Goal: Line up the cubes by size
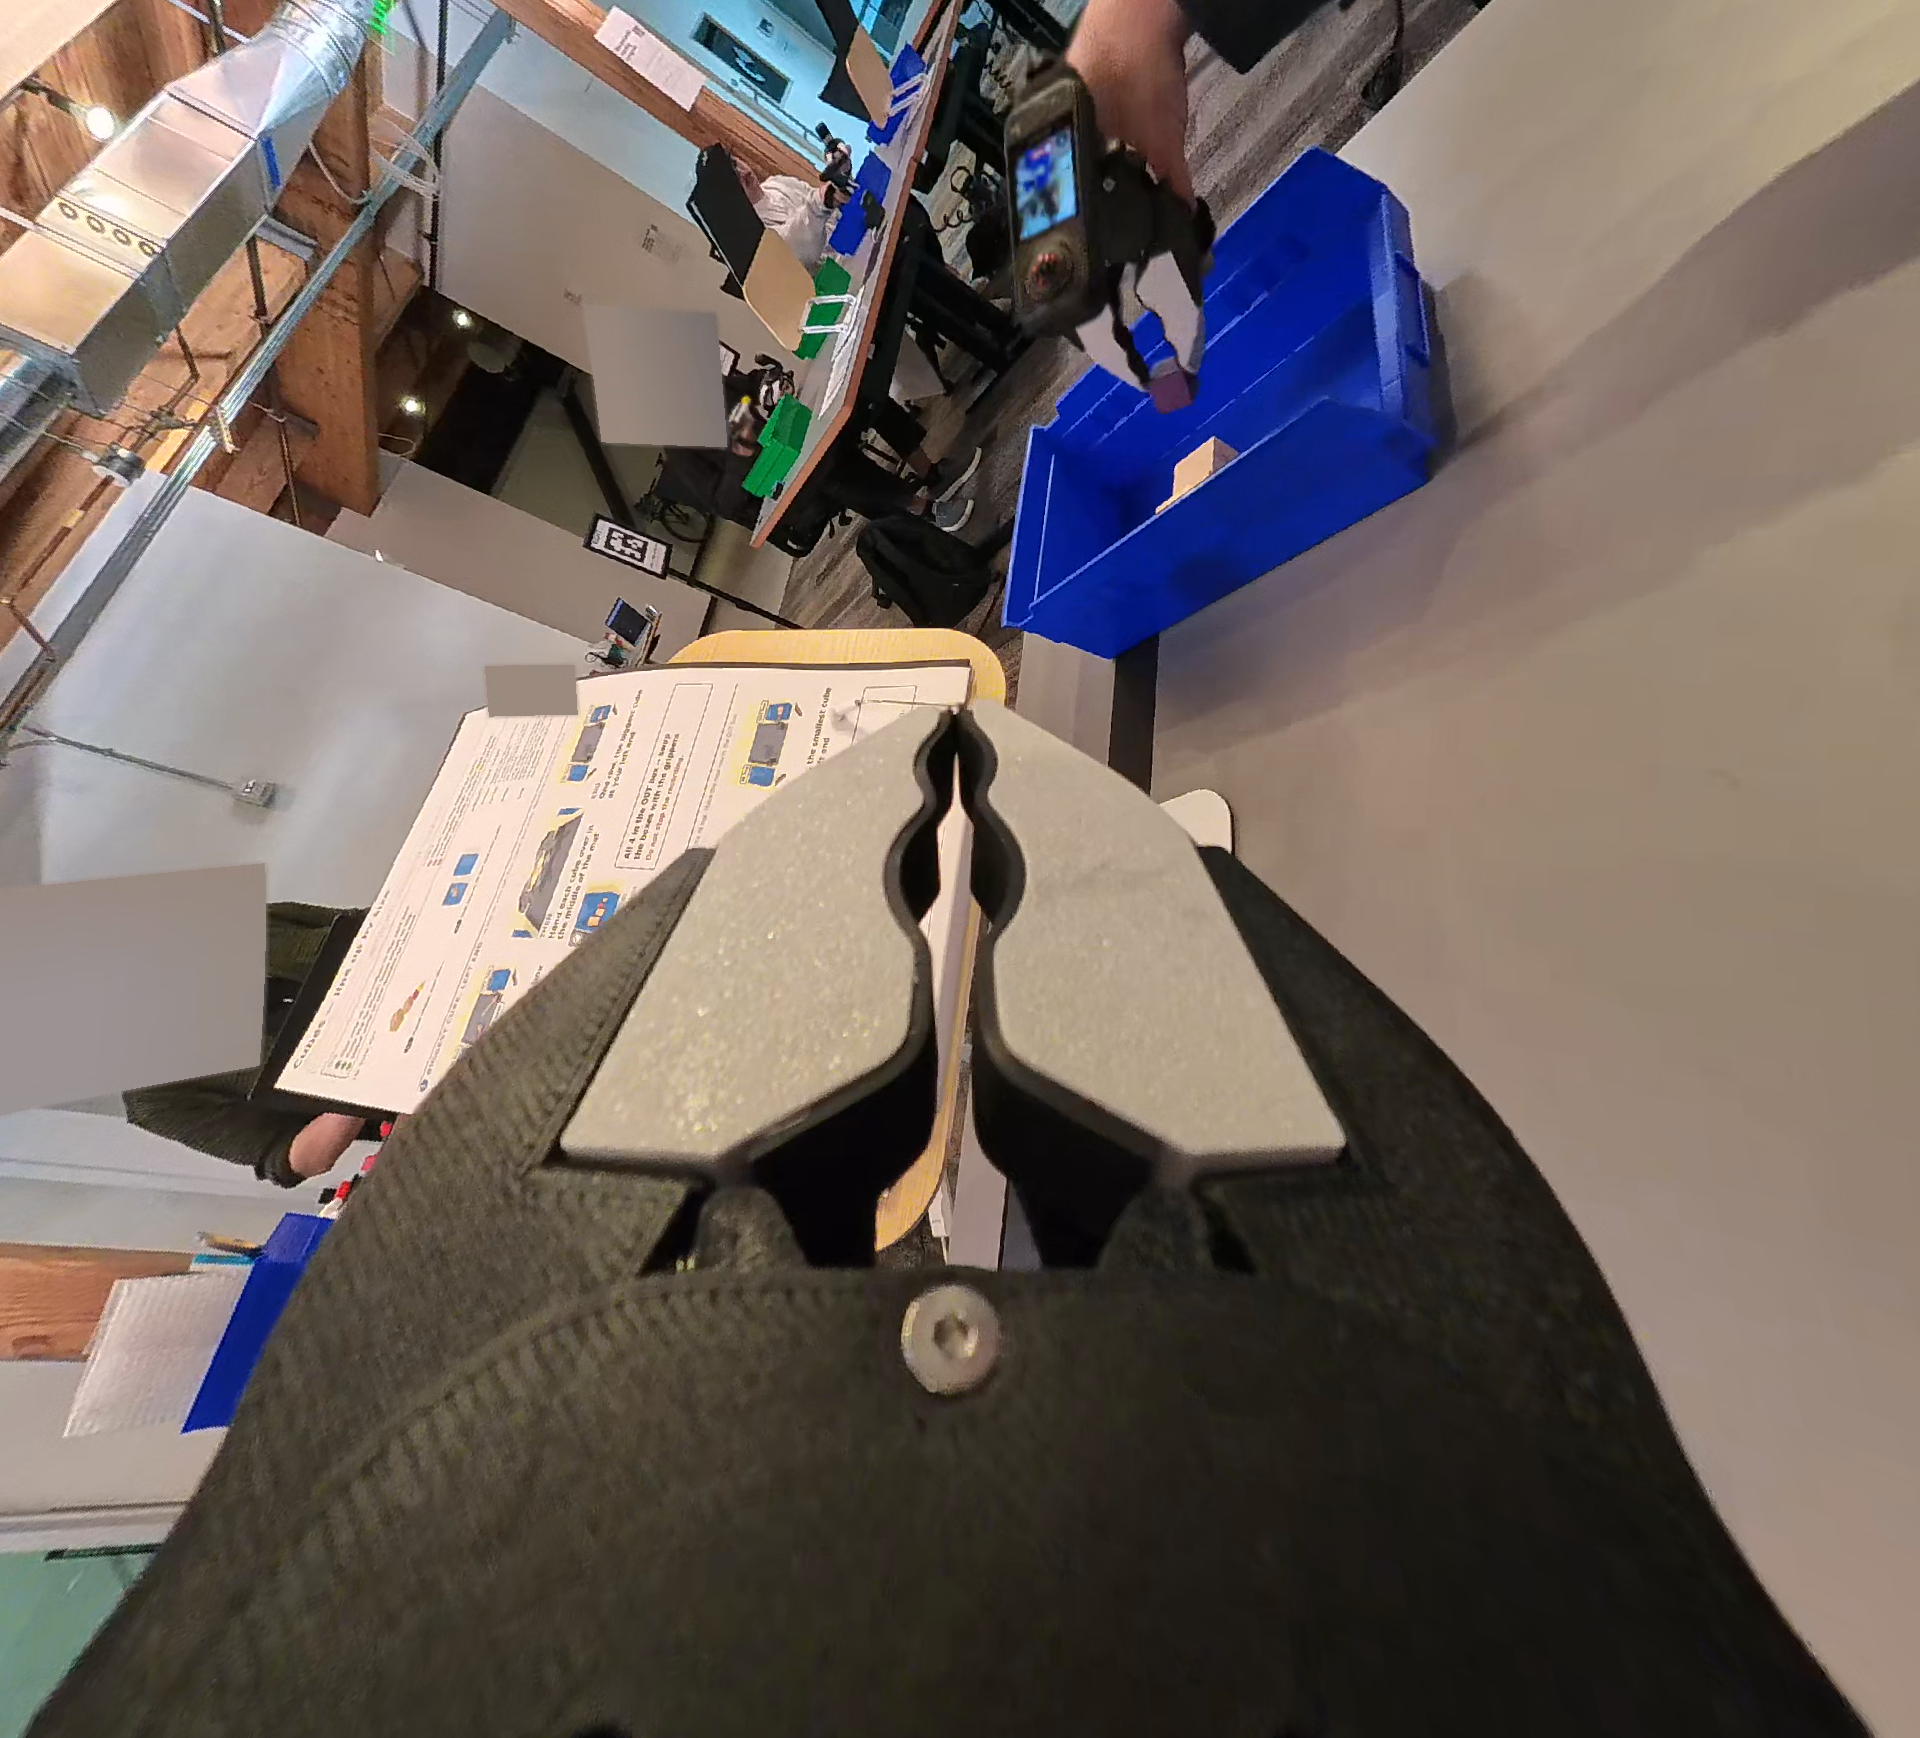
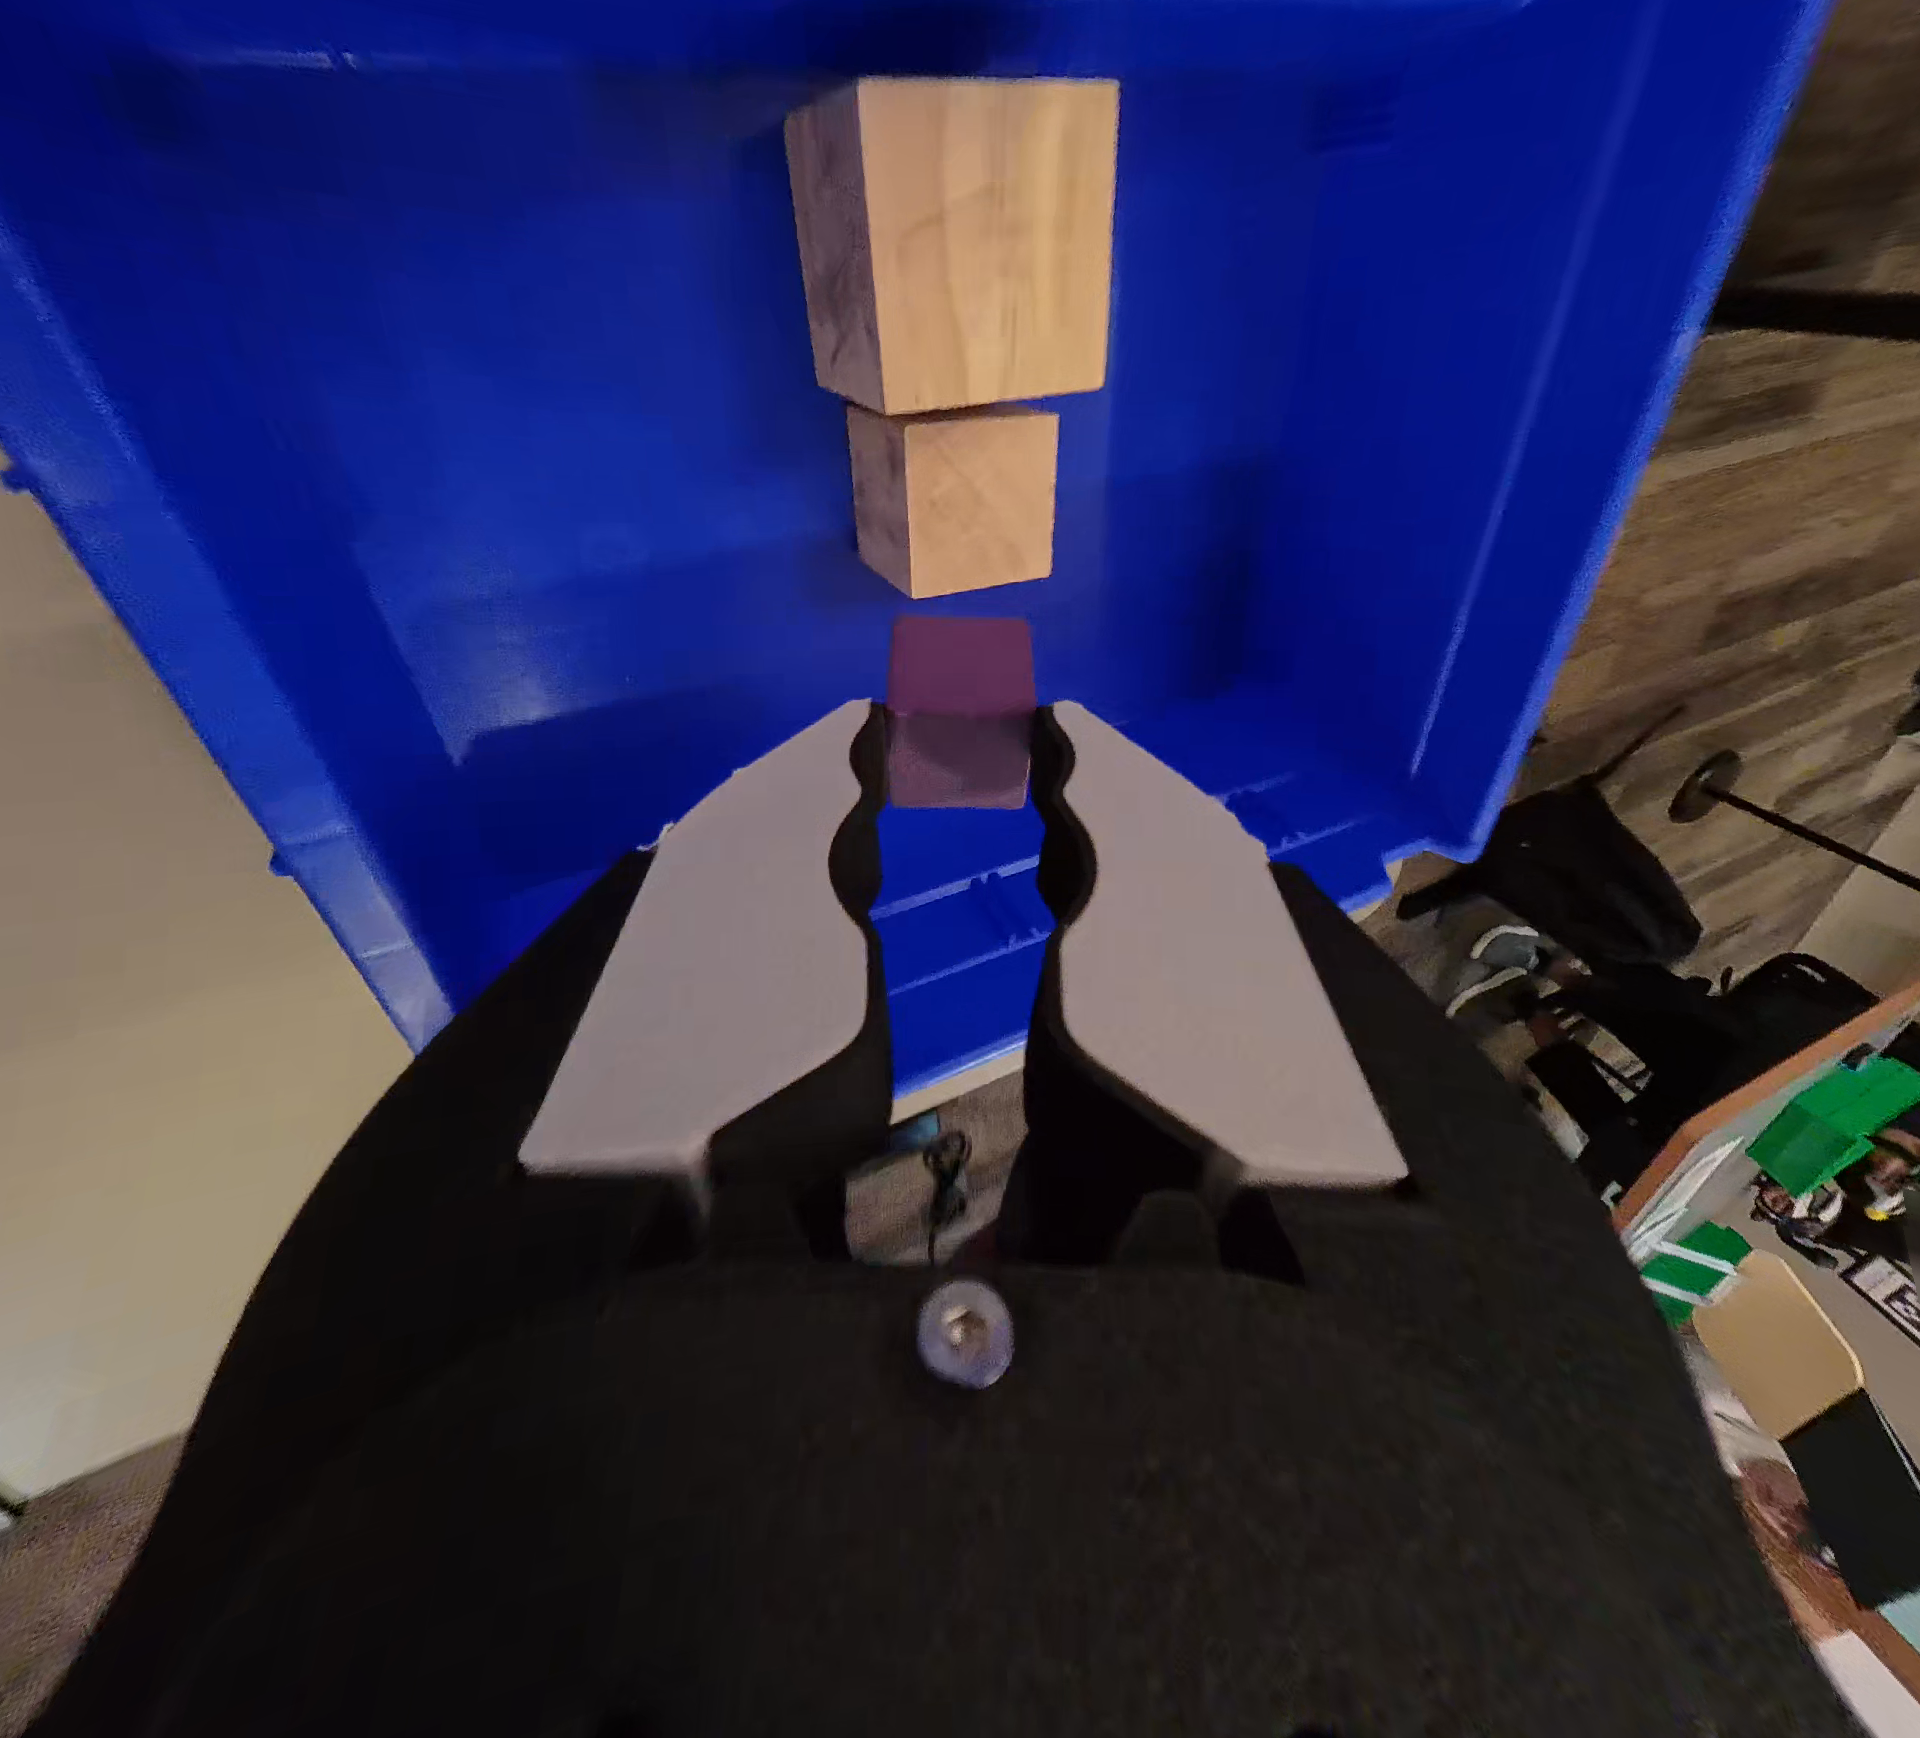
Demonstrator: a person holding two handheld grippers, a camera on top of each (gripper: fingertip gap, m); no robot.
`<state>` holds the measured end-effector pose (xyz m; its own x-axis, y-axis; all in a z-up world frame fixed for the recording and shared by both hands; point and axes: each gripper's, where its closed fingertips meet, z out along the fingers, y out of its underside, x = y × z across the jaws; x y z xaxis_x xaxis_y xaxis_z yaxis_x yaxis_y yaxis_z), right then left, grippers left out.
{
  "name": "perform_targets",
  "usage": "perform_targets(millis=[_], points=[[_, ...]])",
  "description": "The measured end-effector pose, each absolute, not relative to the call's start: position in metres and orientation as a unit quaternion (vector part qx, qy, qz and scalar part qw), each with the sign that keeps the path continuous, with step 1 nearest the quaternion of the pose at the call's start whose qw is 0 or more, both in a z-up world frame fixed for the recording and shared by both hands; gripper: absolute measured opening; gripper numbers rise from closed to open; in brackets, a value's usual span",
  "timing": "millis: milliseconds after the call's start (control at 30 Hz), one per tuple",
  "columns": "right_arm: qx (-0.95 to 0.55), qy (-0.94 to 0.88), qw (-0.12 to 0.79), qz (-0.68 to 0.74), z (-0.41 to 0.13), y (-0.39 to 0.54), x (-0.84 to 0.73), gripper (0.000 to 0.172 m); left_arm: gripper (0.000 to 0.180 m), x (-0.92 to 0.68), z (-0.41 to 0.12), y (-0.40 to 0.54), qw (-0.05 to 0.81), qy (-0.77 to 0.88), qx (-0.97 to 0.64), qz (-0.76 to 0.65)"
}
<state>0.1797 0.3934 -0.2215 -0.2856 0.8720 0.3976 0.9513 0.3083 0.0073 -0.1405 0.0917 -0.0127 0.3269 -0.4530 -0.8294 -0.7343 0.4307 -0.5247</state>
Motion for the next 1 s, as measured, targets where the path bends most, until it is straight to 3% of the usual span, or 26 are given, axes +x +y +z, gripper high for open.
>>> perform_targets(millis=[367,1000], points=[[-0.570,-0.805,0.039,-0.158,-0.265,0.411,0.192,0.026,0.000,-0.144,-0.015,0.095,0.620,0.568,-0.527,0.120],[-0.571,-0.808,-0.027,-0.143,-0.300,0.424,0.192,0.026,0.000,-0.147,-0.017,0.097,0.616,0.569,-0.531,0.118]])
